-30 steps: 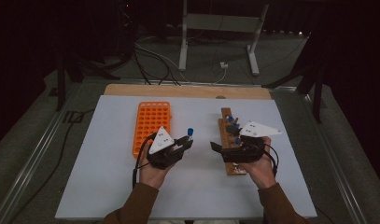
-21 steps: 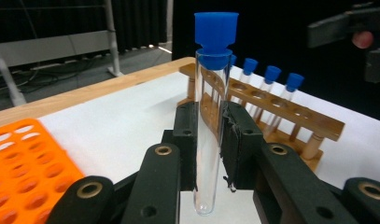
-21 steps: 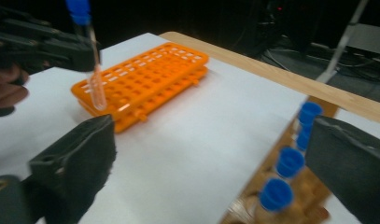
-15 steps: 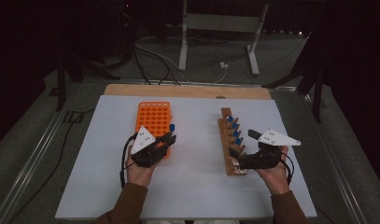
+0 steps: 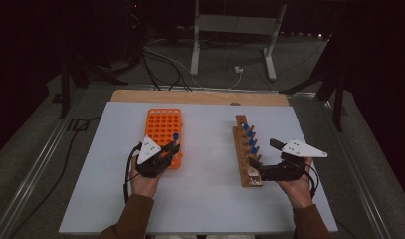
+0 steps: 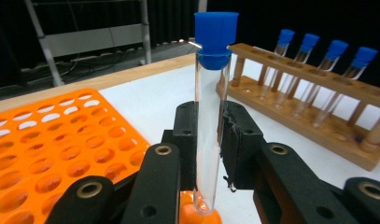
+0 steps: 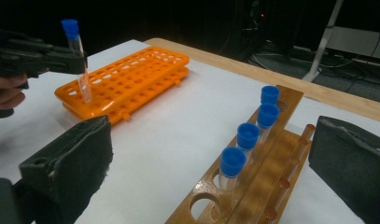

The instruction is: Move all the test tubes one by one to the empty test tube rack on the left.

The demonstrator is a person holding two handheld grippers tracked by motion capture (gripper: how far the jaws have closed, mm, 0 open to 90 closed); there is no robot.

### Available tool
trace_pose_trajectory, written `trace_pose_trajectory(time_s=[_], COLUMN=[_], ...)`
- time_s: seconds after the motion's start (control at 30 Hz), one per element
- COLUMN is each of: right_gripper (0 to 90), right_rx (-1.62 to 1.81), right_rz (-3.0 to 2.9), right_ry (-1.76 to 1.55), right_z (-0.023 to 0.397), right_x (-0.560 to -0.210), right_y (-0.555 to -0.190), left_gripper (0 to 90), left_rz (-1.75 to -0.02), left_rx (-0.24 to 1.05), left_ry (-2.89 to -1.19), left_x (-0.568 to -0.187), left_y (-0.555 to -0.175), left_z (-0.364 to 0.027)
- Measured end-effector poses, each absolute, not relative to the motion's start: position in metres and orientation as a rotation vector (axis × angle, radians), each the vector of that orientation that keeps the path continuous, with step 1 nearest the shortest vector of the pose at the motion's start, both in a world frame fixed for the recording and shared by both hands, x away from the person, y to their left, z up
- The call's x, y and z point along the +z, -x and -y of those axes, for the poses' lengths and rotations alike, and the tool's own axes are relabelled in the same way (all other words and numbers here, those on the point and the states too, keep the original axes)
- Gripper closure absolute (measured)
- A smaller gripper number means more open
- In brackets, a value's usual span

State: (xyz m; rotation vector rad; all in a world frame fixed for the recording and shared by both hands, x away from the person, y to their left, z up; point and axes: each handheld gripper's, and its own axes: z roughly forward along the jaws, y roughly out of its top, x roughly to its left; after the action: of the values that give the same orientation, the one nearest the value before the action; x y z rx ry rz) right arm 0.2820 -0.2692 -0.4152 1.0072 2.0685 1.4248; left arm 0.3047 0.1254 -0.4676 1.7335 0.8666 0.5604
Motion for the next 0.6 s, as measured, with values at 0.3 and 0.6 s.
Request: trace_pose_trajectory(time_s=[0.3,0.6], right_gripper=[0.0,0.0], right_rx=[1.428,1.426], right_rz=[-2.063,-2.072], right_ry=[-1.009,-1.009], right_z=[0.272,0.273], right_x=[-0.416,-0.417], right_y=[-0.281,-0.281], left_gripper=[78.0,78.4], left_rz=[-0.921,-0.938], left_rx=[0.552,0.533], left_ry=[-1.746,-1.838], left_x=[-0.485,-0.496], left_y=[-0.312,-0.31], left_z=[-0.126,-0.126])
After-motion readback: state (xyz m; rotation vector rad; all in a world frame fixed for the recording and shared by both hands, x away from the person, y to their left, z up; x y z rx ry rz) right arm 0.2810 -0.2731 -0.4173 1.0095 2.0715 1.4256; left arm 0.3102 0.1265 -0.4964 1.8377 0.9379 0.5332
